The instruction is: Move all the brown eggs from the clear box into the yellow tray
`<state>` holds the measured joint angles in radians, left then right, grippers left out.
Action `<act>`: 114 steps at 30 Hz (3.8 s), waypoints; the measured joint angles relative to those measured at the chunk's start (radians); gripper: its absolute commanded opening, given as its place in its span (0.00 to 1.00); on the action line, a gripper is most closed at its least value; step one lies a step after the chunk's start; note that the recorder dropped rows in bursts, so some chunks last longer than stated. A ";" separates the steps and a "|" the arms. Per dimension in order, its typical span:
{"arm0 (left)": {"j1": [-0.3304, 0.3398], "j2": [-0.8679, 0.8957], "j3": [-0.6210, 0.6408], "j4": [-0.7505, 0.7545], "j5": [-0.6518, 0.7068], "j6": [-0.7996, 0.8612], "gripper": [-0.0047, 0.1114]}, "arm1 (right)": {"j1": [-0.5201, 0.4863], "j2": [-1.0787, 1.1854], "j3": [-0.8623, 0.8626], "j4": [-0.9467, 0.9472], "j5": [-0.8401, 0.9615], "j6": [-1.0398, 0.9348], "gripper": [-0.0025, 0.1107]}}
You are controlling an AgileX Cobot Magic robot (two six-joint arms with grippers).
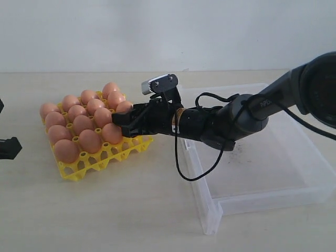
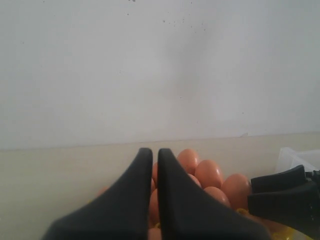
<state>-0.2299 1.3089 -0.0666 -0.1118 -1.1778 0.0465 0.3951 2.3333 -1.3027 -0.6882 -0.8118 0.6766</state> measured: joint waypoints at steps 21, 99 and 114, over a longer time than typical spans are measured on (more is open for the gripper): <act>0.000 0.000 0.000 0.000 0.000 0.005 0.07 | -0.033 -0.410 0.014 -0.763 0.531 0.459 0.02; 0.000 -0.808 0.061 0.343 0.312 -0.220 0.07 | 0.010 -2.292 1.034 0.191 1.141 -0.449 0.02; 0.139 -1.246 0.061 0.343 0.310 -0.220 0.07 | -0.174 -2.328 1.222 0.189 1.066 -0.449 0.02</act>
<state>-0.0909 0.0627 -0.0052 0.2309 -0.8676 -0.1735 0.2211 0.0052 -0.0807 -0.4994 0.2544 0.2281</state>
